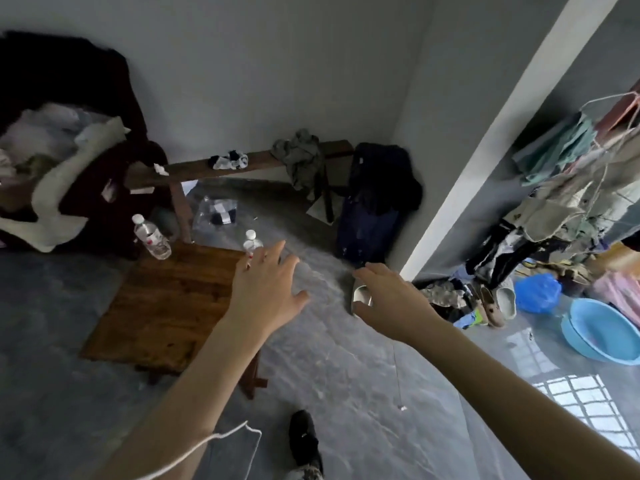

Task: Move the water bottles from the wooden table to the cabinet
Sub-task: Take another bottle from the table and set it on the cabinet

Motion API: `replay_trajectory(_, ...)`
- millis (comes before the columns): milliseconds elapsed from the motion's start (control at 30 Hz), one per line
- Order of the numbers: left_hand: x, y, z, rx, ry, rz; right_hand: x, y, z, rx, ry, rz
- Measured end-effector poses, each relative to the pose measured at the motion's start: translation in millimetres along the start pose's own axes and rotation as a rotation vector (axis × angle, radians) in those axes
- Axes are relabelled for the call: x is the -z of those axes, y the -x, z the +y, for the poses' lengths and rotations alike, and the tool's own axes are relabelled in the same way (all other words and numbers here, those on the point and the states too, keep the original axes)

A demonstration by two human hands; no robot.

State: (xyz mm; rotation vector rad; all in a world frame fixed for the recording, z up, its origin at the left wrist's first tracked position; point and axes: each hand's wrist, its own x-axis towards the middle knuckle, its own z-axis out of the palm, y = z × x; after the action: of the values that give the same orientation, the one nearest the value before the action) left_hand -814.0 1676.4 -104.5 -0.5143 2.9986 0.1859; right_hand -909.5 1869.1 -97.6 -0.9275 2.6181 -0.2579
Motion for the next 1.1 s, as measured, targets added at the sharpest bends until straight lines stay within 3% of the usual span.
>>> replay_trajectory(500,7,-143,-85,0.196,-0.015,-0.012,12,-204,-11,0.173,-0.018,-0.132)
replay_trajectory(900,-16,-254,-103,0.519,0.108,-0.001,16,-400,3,0.432,0.000,-0.361)
replay_trajectory(1100,-41,-274,-127,0.705,0.150,-0.065,-15,-477,-12,0.537,0.003,-0.434)
